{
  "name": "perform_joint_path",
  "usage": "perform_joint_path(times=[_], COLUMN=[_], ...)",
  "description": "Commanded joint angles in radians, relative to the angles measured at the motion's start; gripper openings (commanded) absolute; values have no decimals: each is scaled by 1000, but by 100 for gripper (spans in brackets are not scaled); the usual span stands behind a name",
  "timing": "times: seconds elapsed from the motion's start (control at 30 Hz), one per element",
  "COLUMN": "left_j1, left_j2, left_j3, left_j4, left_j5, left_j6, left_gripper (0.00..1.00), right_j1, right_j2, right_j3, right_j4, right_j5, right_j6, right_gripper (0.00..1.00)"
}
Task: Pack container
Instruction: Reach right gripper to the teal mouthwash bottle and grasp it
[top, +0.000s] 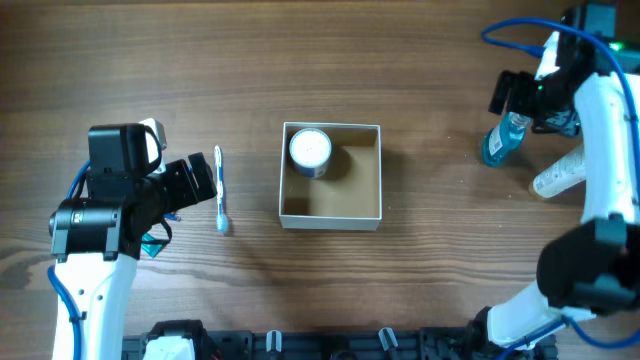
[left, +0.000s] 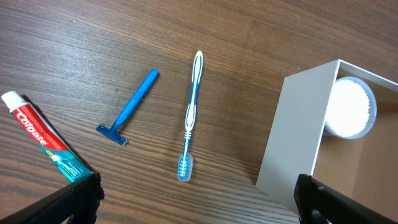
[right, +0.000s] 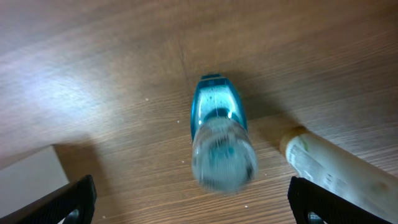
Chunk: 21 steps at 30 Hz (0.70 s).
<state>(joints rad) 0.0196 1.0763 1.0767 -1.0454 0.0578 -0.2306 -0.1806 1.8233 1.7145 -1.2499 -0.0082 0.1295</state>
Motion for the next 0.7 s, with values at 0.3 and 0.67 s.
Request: perform_joint_path(times=[0.3,0.67], left_j1=[-5,-5], left_j2=[-1,-1], left_j3=[19,19], left_j4=[0,-7], left_j5=[-6,-6], left_j6=[-9,-9], left_gripper=[100,100], right_j1=[-11,-11], right_j2=[135,135], right_j3=[-56,-106], right_j4=[44,71], right_j5=[39,39], right_j6=[-6,-22], right_gripper=[86,35])
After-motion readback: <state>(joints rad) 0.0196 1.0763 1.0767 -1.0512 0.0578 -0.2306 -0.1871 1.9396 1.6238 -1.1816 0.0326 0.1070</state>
